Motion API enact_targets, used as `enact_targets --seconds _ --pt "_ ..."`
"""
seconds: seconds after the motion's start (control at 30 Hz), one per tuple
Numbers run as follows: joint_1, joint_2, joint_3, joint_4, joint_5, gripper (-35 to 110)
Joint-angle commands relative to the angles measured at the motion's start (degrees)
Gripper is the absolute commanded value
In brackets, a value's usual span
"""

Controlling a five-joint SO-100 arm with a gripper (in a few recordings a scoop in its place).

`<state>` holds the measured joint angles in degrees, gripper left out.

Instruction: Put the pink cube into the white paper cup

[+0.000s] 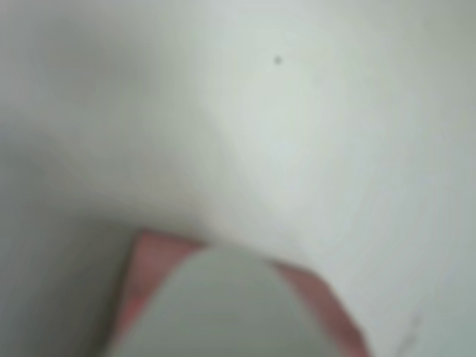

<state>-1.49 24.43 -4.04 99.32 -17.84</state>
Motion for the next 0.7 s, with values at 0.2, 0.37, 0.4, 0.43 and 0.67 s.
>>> enact_targets --seconds 0.2,0.37,0.4,0.43,0.67 --pt "0.00 1.41 -5.36 -1.05 -1.14 41" --pt "-0.62 1.32 -5.36 -0.70 -0.53 30" --pt "-0.79 1.32 -5.36 -0.70 -0.35 28" --pt "-0.97 1.32 -5.62 -0.70 -0.26 26" --pt "-1.85 1.05 -5.80 0.53 0.35 17"
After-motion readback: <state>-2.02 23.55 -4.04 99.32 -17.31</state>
